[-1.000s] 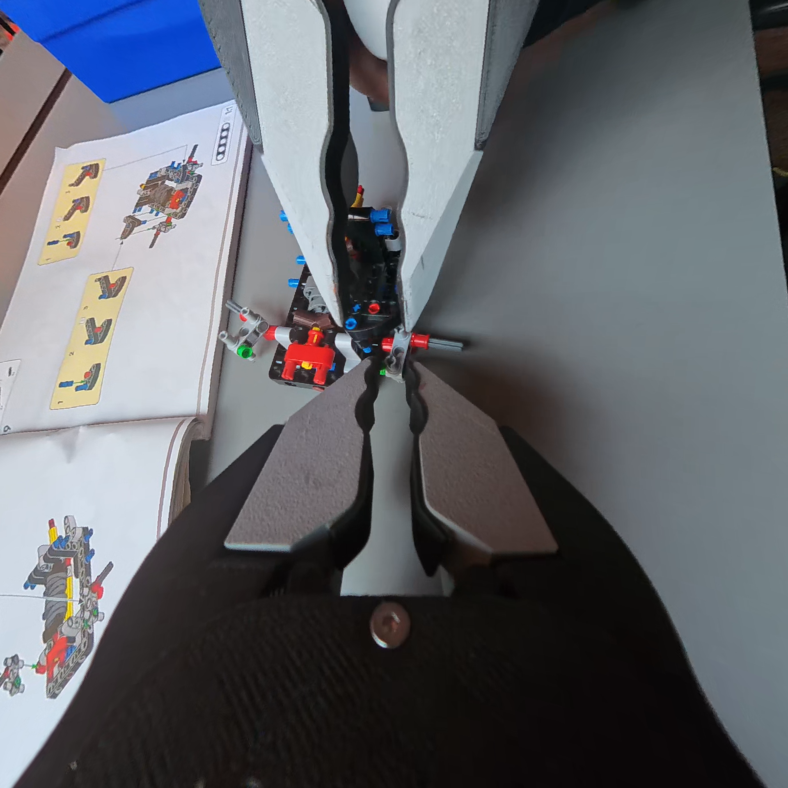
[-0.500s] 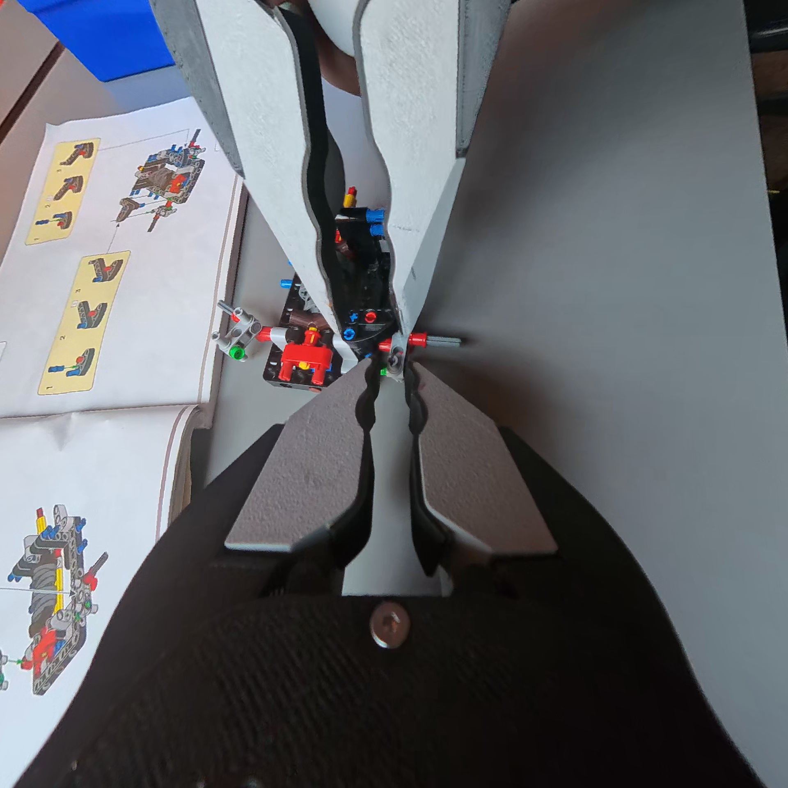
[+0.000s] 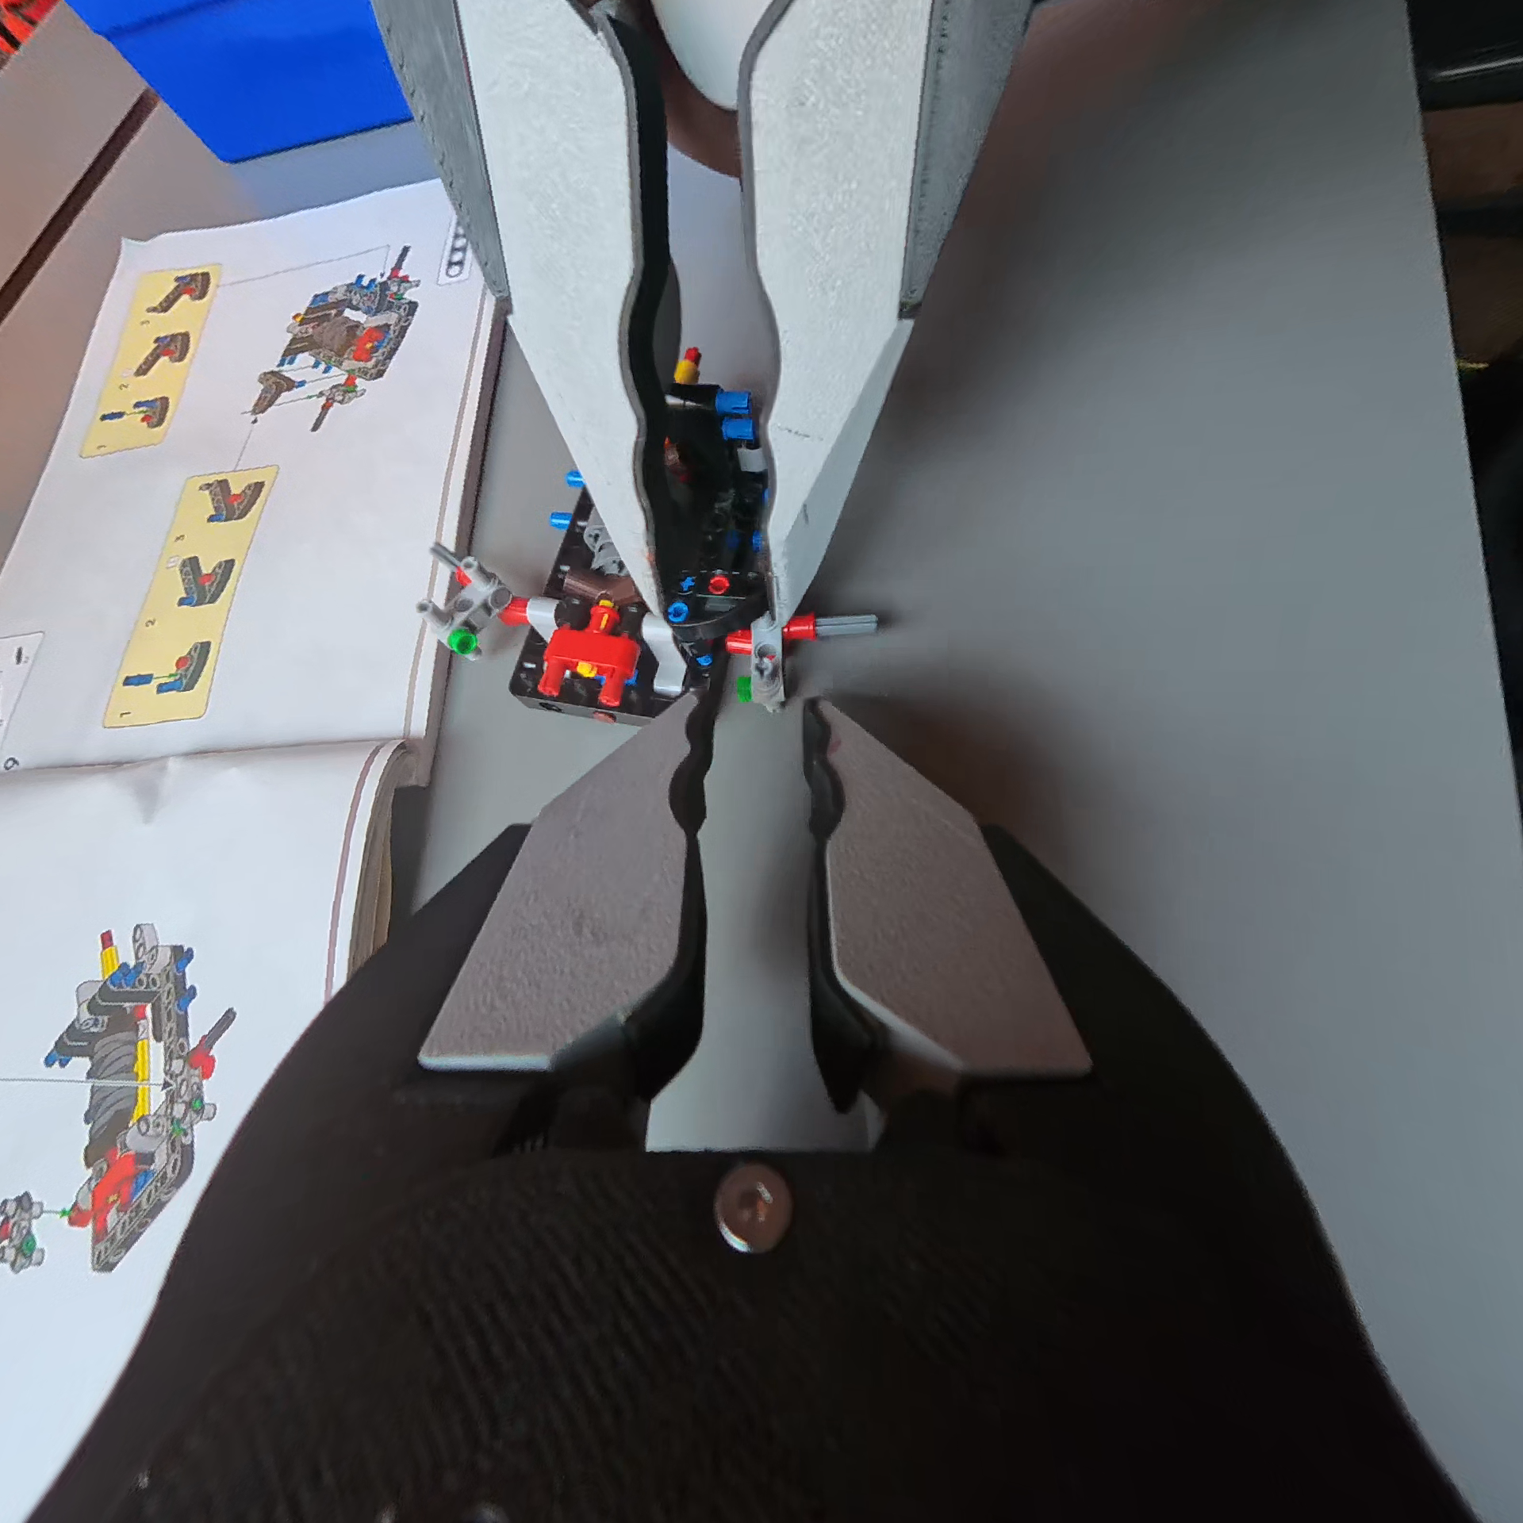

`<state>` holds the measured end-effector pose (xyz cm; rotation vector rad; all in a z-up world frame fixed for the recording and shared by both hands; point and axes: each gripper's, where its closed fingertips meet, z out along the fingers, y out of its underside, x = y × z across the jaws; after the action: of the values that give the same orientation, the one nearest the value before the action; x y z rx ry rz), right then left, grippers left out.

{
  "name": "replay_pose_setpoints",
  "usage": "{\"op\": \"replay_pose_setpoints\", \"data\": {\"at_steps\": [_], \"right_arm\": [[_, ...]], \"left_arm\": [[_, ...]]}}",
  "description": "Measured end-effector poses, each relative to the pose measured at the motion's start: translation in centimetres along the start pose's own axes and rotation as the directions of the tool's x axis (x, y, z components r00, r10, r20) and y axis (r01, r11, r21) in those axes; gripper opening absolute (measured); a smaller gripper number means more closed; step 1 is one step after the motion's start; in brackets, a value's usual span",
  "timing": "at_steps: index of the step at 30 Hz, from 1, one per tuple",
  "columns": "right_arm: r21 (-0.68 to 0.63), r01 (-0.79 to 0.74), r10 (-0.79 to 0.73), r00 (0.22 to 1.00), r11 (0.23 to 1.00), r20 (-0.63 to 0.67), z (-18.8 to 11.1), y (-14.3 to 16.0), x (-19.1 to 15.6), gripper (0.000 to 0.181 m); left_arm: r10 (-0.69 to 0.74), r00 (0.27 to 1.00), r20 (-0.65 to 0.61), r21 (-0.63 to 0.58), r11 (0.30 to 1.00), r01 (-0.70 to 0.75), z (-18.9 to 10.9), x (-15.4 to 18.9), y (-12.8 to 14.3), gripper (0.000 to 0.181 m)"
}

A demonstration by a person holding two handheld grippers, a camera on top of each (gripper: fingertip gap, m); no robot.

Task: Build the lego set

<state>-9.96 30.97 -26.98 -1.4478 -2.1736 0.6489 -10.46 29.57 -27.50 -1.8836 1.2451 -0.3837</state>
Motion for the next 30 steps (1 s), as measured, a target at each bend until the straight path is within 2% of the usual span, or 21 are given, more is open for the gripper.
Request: {"op": "replay_pose_setpoints", "data": {"at_steps": [3,5,8,10,12,14,17,20,23,24,30], "right_arm": [[-0.041,0.011,-0.011,1.000,0.999,-0.008,0.1,0.0,0.1,0.021],[-0.056,-0.002,0.002,1.000,0.998,0.002,0.1,0.0,0.1,0.021],[-0.067,-0.007,0.008,1.000,0.998,0.016,0.1,0.0,0.2,0.021],[-0.071,-0.007,0.008,1.000,0.997,0.015,0.1,0.1,0.2,0.021],[-0.078,0.001,0.000,1.000,0.997,0.013,0.1,0.1,0.2,0.021],[-0.087,0.023,-0.023,1.000,0.996,0.001,0.2,0.0,0.2,0.021],[-0.075,0.050,-0.052,0.998,0.996,-0.026,0.2,0.0,0.2,0.021],[-0.063,0.067,-0.070,0.996,0.996,-0.051,0.2,0.0,0.2,0.021],[-0.044,0.070,-0.073,0.995,0.997,-0.065,0.2,0.0,0.2,0.021],[-0.039,0.072,-0.074,0.995,0.997,-0.070,0.1,0.0,0.2,0.021],[-0.002,0.110,-0.109,0.983,0.994,-0.147,0.0,-0.1,0.4,0.021]], "left_arm": [[0.028,1.000,0.004,-0.001,1.000,-0.028,-0.5,-0.6,-0.1,0.024],[0.062,0.998,0.001,0.027,0.998,-0.062,-1.1,-1.0,-0.4,0.016],[0.060,0.997,0.045,-0.044,0.997,-0.058,-1.2,-3.4,1.1,0.013],[0.014,1.000,-0.002,-0.052,0.999,-0.014,-0.8,-3.9,1.4,0.018],[0.030,0.999,-0.026,-0.040,0.999,-0.031,-0.5,-4.5,1.1,0.021],[0.052,0.997,-0.051,-0.047,0.997,-0.054,-0.1,-5.2,0.9,0.041],[0.055,0.989,-0.137,-0.035,0.998,-0.060,0.3,-5.3,0.1,0.045],[0.044,0.974,-0.223,-0.025,0.998,-0.051,1.1,-4.5,-0.3,0.040],[0.034,0.973,-0.227,-0.059,0.997,-0.048,2.1,-4.4,0.0,0.039],[0.036,0.972,-0.234,-0.056,0.997,-0.050,2.2,-4.2,-0.1,0.033],[-0.009,0.977,-0.215,-0.037,0.999,0.001,2.2,-4.3,-0.1,0.021]]}}
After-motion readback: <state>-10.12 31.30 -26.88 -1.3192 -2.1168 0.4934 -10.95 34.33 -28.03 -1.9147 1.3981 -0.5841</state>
